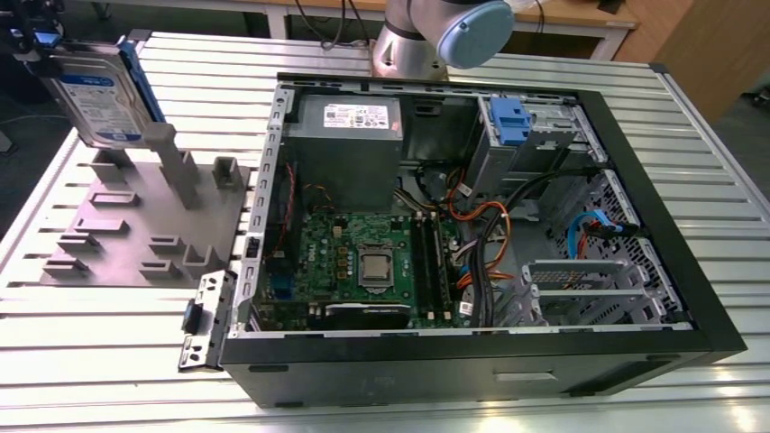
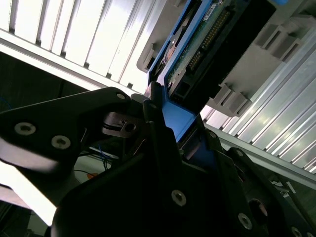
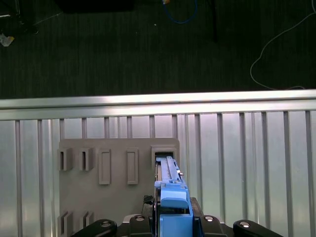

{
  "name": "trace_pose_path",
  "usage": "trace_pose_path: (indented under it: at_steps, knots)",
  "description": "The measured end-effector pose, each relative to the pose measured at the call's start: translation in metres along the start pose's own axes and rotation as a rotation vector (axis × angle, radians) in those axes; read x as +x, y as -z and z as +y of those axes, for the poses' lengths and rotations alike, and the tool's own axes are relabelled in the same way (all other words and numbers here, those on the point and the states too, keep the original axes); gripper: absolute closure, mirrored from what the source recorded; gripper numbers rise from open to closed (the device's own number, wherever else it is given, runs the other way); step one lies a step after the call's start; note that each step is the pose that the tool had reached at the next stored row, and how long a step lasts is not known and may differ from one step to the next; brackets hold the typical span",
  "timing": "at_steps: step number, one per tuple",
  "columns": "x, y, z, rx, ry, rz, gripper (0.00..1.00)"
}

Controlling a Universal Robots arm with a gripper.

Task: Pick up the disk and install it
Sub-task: 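Pick up the disk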

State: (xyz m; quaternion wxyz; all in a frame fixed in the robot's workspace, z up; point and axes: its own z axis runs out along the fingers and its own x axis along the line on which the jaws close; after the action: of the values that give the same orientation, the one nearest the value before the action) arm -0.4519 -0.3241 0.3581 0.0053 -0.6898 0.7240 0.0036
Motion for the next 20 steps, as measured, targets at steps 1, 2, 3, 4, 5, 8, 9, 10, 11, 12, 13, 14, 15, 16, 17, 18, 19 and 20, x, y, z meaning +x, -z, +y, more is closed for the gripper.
trace_pose_path:
  at_steps: [1,2,3,4,5,8,9,10,11,12,13,14,15,16,17,18,19,20]
  knots:
    - [0.0,0.0004,0.0,-0.0001,0.0,0.0,0.64]
    - [0.0,0.0009,0.0,-0.0001,0.0,0.0,0.64]
    - [0.0,0.0013,0.0,-0.0001,0.0,0.0,0.64]
    - [0.0,0.0018,0.0,-0.0001,0.0,0.0,0.64]
    - [0.0,0.0023,0.0,-0.0001,0.0,0.0,0.64]
    - [-0.0001,0.0037,0.0,0.0,0.0,0.0,0.64]
    - [-0.0001,0.0041,0.0,0.0,0.0,0.0,0.64]
    - [-0.0001,0.0045,0.0,0.0,0.0,0.0,0.64]
    - [-0.0001,0.005,0.0,0.0,0.0,0.0,0.64]
    - [-0.0001,0.0055,0.0,0.0,0.0,0.0,0.64]
    - [-0.0001,0.006,0.0,0.0,0.0,0.0,0.64]
    - [-0.0001,0.0065,0.0,0.0,0.0,0.0,0.64]
    - [-0.0001,0.0071,0.0,-0.0001,0.0,0.0,0.64]
    - [-0.0001,0.0076,0.0,0.0001,0.0,0.0,0.64]
    - [-0.0001,0.0081,0.0,0.0001,0.0,0.0,0.64]
    - [-0.0001,0.0087,0.0,0.0001,0.0,0.0,0.64]
    - [-0.0001,0.0094,0.0,0.0,0.0,0.0,0.64]
    - [-0.0002,0.01,0.0,0.0,0.0,0.0,0.64]
